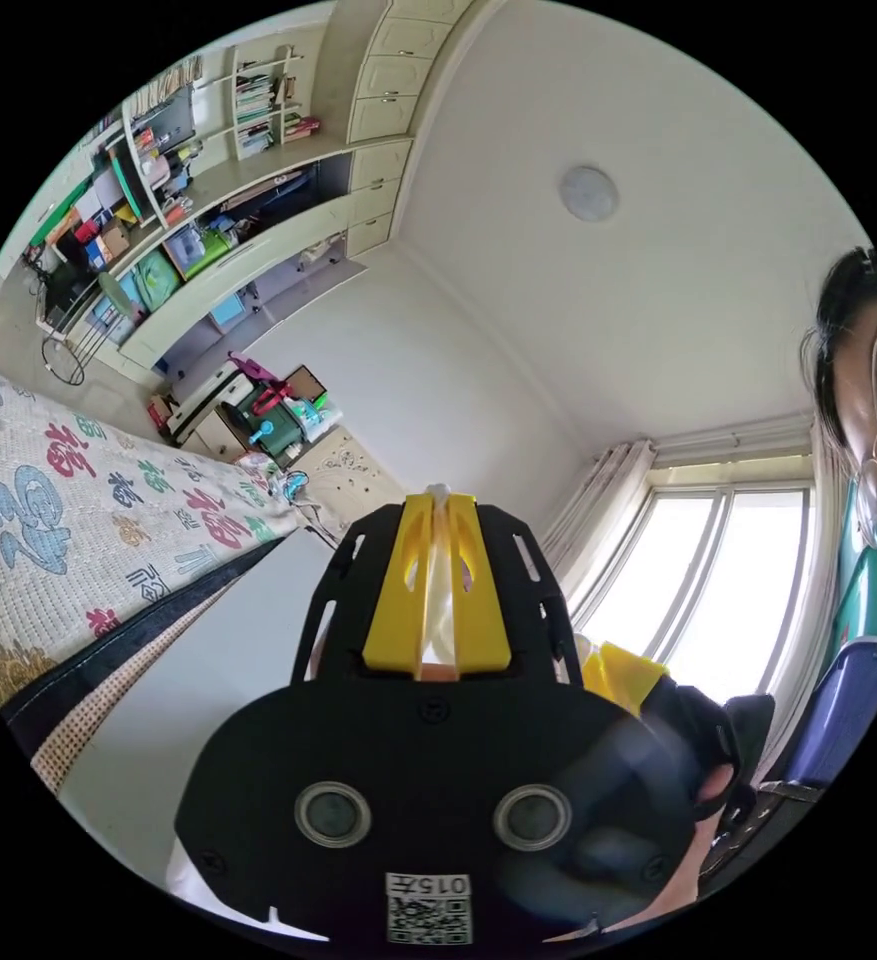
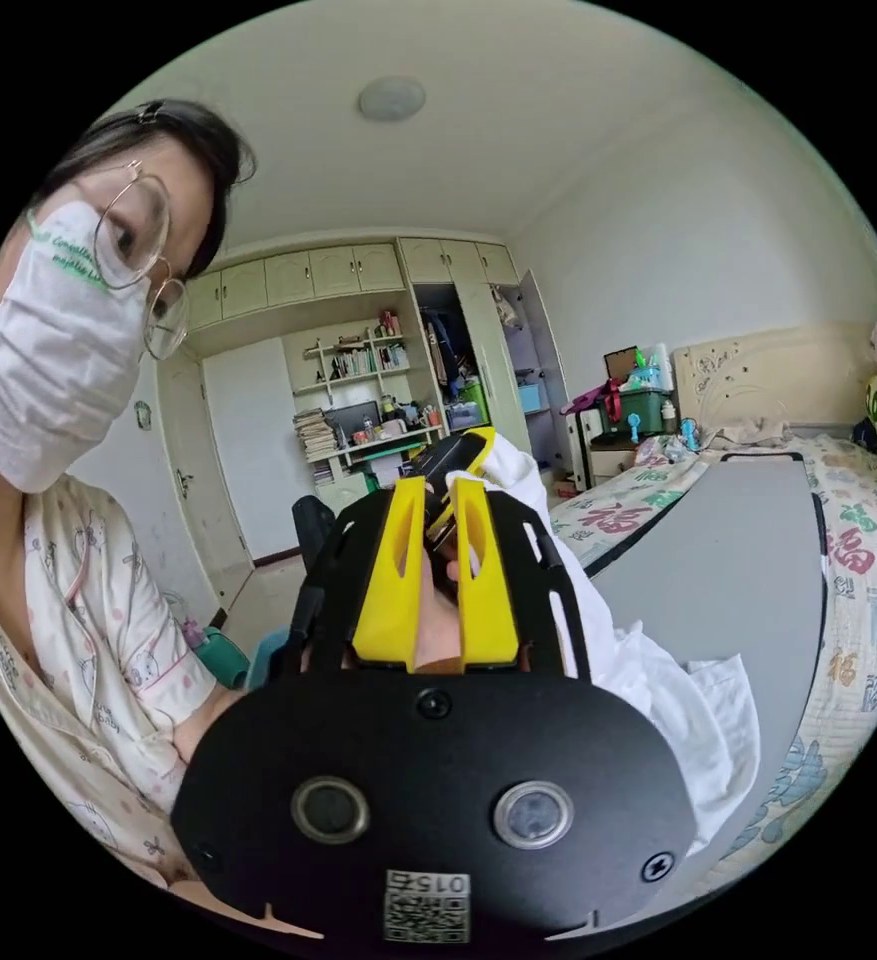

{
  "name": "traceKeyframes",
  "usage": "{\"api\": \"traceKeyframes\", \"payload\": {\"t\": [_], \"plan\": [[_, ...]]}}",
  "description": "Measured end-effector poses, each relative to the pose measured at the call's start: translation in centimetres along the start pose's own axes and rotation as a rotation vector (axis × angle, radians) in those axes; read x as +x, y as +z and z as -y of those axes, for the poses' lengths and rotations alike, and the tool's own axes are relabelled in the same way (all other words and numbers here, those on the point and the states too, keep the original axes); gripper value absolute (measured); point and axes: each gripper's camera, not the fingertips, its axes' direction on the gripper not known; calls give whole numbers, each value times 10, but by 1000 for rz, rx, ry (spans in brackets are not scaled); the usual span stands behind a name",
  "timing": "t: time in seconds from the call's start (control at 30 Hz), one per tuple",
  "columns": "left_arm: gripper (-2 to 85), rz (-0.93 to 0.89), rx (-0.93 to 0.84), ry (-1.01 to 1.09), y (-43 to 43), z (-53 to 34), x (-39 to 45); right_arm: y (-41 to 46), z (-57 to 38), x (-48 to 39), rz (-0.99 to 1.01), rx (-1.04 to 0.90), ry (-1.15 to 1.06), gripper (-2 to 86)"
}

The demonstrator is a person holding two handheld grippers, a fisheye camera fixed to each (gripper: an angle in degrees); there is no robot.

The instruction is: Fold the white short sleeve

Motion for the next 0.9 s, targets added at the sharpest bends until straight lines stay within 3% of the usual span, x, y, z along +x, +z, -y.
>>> {"api": "traceKeyframes", "payload": {"t": [0.23, 0.43, 0.7, 0.9], "plan": [[4, -27, -1, -56, -9, 15, -31, -35, -34, 14, -251, -58, -38, 76], [3, -6, -25, -89, -15, 21, -49, -77, -57, 24, -200, 57, -6, 77], [3, -51, -11, -94, -39, 41, -63, 17, -92, 74, -207, -371, 53, 84], [3, -88, -48, -129, -46, 50, -78, 33, -104, 84, -111, -379, 127, 97]]}}
